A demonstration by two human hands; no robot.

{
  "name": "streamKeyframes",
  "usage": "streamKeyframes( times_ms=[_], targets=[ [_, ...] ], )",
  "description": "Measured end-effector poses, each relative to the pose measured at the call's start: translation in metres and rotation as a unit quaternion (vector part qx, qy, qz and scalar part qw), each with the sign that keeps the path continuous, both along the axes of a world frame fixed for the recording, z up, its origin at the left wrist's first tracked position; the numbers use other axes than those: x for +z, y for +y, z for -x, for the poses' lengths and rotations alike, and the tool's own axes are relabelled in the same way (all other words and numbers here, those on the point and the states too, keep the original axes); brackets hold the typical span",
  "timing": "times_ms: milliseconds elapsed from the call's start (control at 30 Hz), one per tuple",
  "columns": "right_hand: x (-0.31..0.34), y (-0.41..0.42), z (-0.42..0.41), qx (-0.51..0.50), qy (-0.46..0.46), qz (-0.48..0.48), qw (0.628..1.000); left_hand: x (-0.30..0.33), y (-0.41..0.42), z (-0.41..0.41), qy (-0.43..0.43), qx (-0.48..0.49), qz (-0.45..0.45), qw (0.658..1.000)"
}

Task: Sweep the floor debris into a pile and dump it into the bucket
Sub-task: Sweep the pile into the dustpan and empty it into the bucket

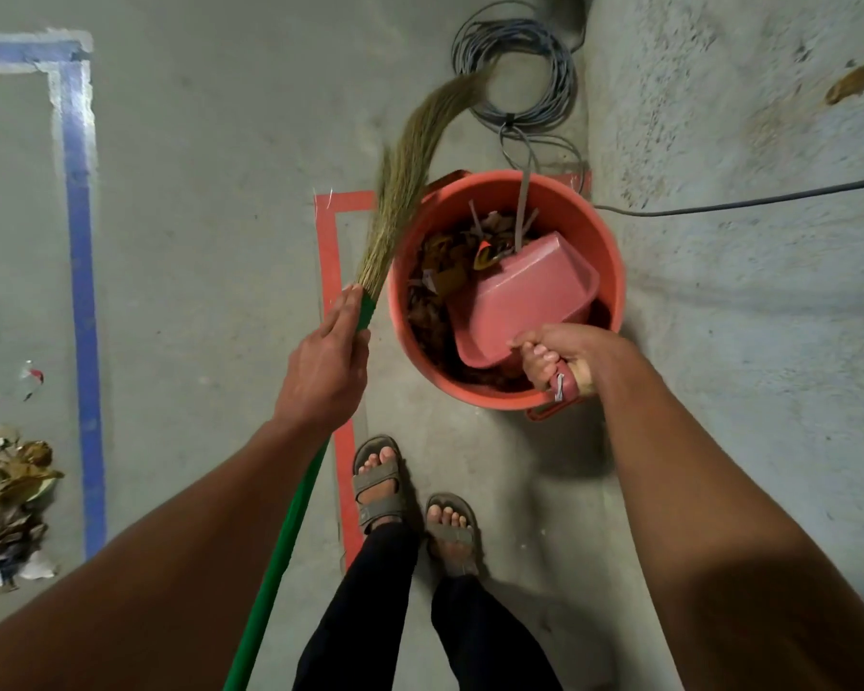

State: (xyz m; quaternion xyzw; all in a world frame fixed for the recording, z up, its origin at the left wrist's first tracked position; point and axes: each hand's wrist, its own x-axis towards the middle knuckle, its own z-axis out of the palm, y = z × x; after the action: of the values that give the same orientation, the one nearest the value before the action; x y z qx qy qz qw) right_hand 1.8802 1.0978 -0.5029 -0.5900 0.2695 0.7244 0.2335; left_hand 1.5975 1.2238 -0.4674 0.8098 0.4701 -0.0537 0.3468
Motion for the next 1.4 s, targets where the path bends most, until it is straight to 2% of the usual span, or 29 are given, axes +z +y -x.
streamKeyframes(
  times_ms=[100,267,367,467,500,567,667,700,733,767,867,967,1100,1133,1233,1333,1400],
  targets=[
    [0.043,-0.003,-0.004,0.051,-0.032,-0.007,0.998,0.021,-0.003,0.007,0.012,0.039,0.003,0.999],
    [0.077,-0.002,-0.005,0.284,-0.089,0.034,0.954,0.037,0.0,0.018,0.007,0.083,0.003,0.997],
    [0.066,0.021,-0.006,0.418,-0.088,0.074,0.901,0.03,0.006,0.02,0.0,0.092,-0.005,0.996],
    [0.05,0.054,0.0,0.568,-0.124,0.074,0.81,0.012,0.012,0.023,0.002,0.09,-0.011,0.996],
    [0.043,0.065,0.002,0.591,-0.134,0.069,0.792,0.003,0.013,0.025,0.003,0.084,-0.011,0.996],
    [0.027,0.084,0.003,0.584,-0.175,0.058,0.79,-0.013,0.015,0.028,0.006,0.071,-0.011,0.997],
    [0.017,0.09,0.011,0.588,-0.163,0.036,0.791,-0.033,0.014,0.032,0.013,0.057,-0.011,0.998],
    [0.008,0.087,0.011,0.571,-0.167,0.003,0.804,-0.037,0.014,0.033,0.014,0.055,-0.01,0.998],
    [0.004,0.085,0.013,0.523,-0.183,-0.006,0.833,-0.039,0.013,0.034,0.012,0.052,-0.008,0.999],
    [0.001,0.083,0.016,0.506,-0.18,0.001,0.843,-0.039,0.012,0.033,0.011,0.048,-0.006,0.999],
    [0.007,0.081,0.027,0.577,-0.143,0.093,0.799,-0.034,0.01,0.031,0.011,0.033,-0.004,0.999],
    [0.024,0.07,0.023,0.626,-0.108,0.059,0.77,-0.019,0.01,0.029,0.019,0.029,-0.005,0.999],
    [0.066,0.047,0.017,0.638,-0.128,0.076,0.755,0.012,0.011,0.022,0.028,0.035,-0.005,0.999],
    [0.077,0.042,0.016,0.655,-0.135,0.069,0.74,0.018,0.01,0.02,0.032,0.036,-0.003,0.999],
    [0.105,0.026,0.013,0.621,-0.26,0.056,0.738,0.032,0.007,0.012,0.035,0.05,0.007,0.998],
    [0.097,0.021,0.012,0.643,-0.362,0.096,0.668,0.028,0.004,0.008,0.025,0.045,0.008,0.999],
    [0.079,0.027,0.016,0.638,-0.411,0.094,0.645,0.017,0.002,0.007,0.019,0.042,0.003,0.999]
  ],
)
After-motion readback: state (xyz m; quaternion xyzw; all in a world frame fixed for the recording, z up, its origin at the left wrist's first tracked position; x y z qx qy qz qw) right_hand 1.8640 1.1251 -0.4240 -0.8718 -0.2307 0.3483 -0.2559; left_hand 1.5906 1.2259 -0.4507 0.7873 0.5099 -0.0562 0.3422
